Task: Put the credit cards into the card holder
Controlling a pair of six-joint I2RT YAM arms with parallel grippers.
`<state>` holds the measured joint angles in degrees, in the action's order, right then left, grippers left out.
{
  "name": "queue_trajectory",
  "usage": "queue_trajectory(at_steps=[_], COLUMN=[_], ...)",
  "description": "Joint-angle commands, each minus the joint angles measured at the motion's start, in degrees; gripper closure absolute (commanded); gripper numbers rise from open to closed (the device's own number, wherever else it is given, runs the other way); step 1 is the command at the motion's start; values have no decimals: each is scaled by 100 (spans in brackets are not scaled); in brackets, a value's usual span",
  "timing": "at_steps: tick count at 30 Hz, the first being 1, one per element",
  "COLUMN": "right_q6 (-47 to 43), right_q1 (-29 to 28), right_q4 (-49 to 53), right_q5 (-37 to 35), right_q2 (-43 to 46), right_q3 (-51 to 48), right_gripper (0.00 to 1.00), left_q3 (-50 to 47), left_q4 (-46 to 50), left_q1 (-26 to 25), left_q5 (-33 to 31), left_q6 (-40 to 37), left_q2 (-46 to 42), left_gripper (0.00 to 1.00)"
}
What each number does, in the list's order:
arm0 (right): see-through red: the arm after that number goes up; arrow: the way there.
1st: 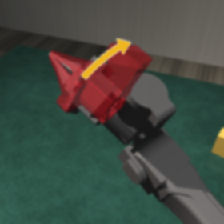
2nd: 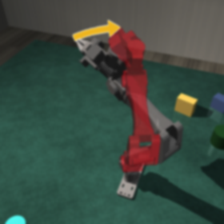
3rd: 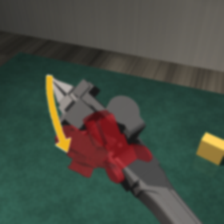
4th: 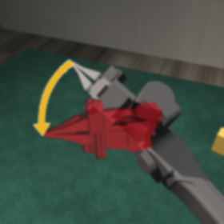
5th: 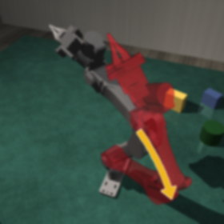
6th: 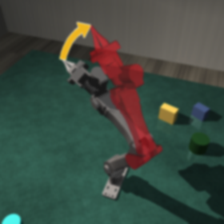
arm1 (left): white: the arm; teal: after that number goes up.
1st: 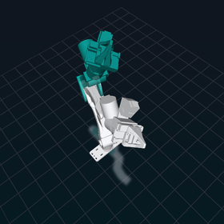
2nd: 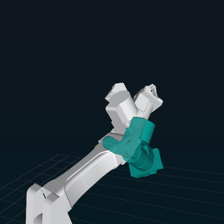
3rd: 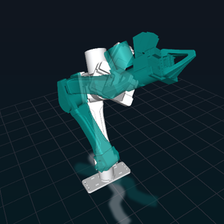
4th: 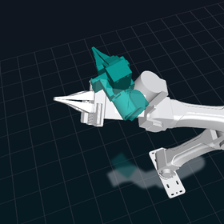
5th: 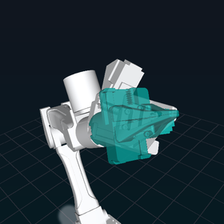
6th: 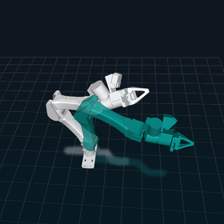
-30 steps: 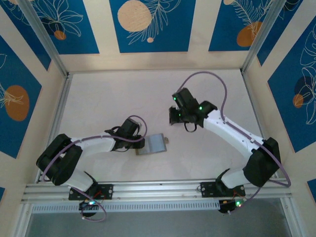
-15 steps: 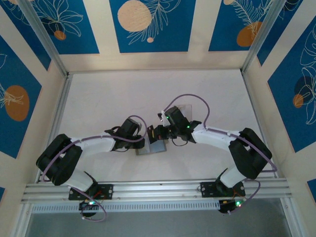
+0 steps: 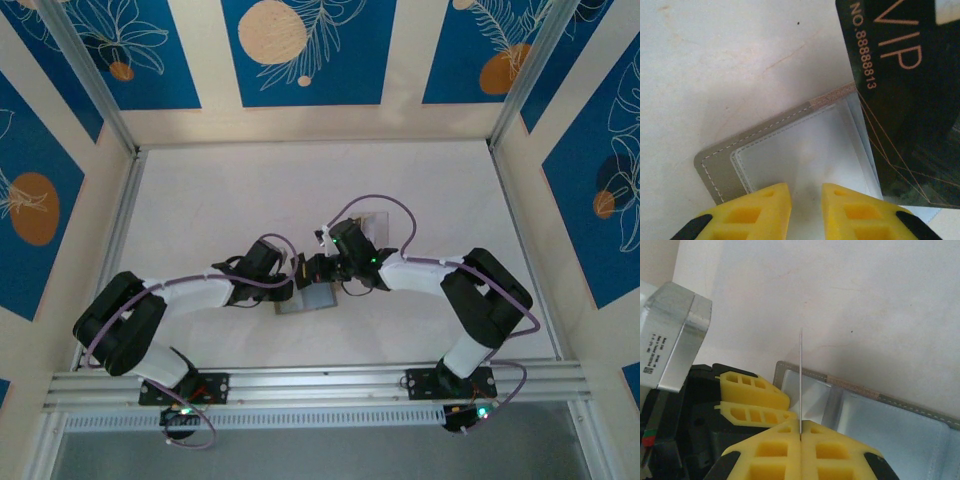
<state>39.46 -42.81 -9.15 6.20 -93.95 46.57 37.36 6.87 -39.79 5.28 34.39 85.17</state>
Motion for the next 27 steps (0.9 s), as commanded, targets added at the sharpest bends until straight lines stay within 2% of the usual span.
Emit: queue_trajectory(at_steps=[1,27], right_q6=[25,144], right_q1=[-25,-51], right_q4=[-116,-409], right_q5=[-186,-154], right_q2=[-49,-357], right_q3=[-121,-344], right_gripper=[100,100], left_q3=[-195,-97], left_q4=[649,721], left_q1=[-68,-69], left_q5=[-106,-97], left_q6=[-38,-80], left_q2=[70,106], left_gripper=[75,75])
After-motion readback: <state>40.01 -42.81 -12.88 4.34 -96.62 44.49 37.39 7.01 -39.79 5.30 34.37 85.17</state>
